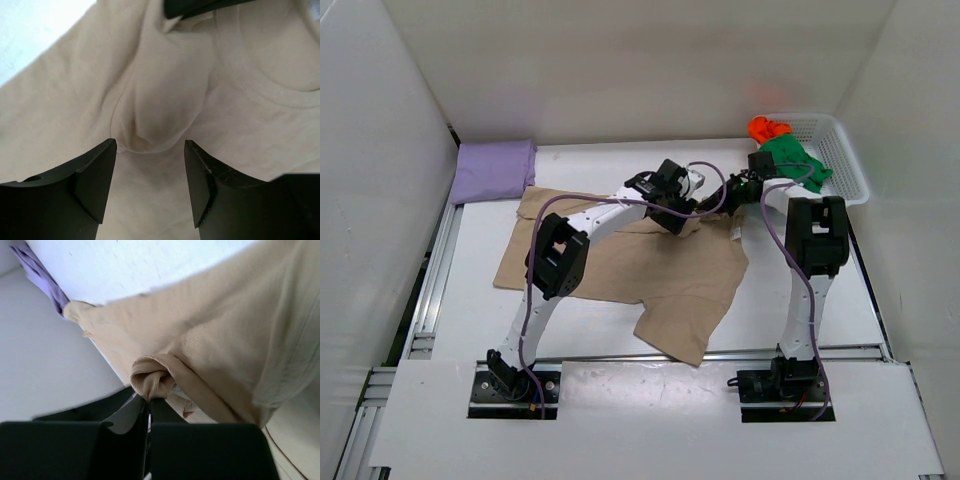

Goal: Fold and stack the t-shirts
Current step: Fold the flattened tshirt in 1/3 of the way

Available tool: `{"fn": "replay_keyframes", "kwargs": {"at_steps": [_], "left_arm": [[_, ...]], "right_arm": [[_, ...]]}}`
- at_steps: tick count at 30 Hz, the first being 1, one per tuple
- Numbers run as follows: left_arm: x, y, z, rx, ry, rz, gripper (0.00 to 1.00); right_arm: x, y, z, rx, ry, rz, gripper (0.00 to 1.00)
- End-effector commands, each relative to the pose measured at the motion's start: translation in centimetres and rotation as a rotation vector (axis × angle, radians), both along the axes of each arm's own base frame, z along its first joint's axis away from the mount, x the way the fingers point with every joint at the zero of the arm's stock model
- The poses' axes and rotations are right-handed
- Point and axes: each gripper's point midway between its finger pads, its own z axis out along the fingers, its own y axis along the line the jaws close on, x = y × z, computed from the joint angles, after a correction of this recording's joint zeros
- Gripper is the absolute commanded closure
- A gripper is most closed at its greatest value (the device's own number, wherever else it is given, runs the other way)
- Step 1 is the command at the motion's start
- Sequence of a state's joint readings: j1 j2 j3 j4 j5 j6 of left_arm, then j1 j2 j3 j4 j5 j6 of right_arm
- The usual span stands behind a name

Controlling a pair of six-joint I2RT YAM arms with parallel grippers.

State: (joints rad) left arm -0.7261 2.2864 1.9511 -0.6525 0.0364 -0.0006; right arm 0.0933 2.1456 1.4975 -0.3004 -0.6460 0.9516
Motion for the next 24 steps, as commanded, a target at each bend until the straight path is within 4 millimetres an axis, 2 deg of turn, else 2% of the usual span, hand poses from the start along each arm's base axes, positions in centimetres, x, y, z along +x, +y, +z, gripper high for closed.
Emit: {"fn": "replay_keyframes", "kwargs": {"at_steps": [1, 4, 6, 8, 9, 12, 14, 17, 19, 24], "left_arm": [[1.1, -1.8, 4.8, -0.093, -0.086, -0.016, 0.33], [0.8, -1.9, 4.4, -0.08, -0.085, -0.017, 0.33], [0.5, -2.2, 4.4, -0.075, -0.089, -0.021, 0.33], [0.3, -2.4, 4.4, -0.085, -0.08, -0.032, 0.33], [0.3, -2.4, 3.8, -0.078, -0.072, -0.032, 0.33], [-1.3, -4.0, 3.9, -0.11, -0.043, -0.089, 0.36], [-1.7, -4.3, 3.7, -0.124, -0.029, -0.105, 0.36], [-2.8, -5.3, 2.4, -0.127, -0.014, -0.135, 0.3], [-2.3, -5.3, 1.3, -0.119, -0.026, -0.124, 0.25], [-1.3, -5.0, -0.7, -0.09, -0.053, -0.092, 0.22]], "right_arm": [[3.0, 0.2, 1.5, 0.069, -0.028, -0.053, 1.0], [3.4, 0.2, 0.2, 0.071, 0.007, -0.078, 1.0], [3.6, 0.2, 0.4, 0.081, 0.012, -0.092, 1.0], [3.4, 0.2, -0.4, 0.079, 0.03, -0.093, 1.0], [3.4, 0.2, -0.4, 0.079, 0.03, -0.093, 1.0], [3.4, 0.2, -0.4, 0.079, 0.03, -0.093, 1.0], [3.5, 0.2, -0.3, 0.08, 0.021, -0.092, 1.0], [3.5, 0.2, -0.3, 0.08, 0.021, -0.092, 1.0], [3.5, 0.2, -0.3, 0.08, 0.021, -0.092, 1.0], [2.9, 0.2, -0.8, 0.085, 0.041, -0.088, 1.0]]}}
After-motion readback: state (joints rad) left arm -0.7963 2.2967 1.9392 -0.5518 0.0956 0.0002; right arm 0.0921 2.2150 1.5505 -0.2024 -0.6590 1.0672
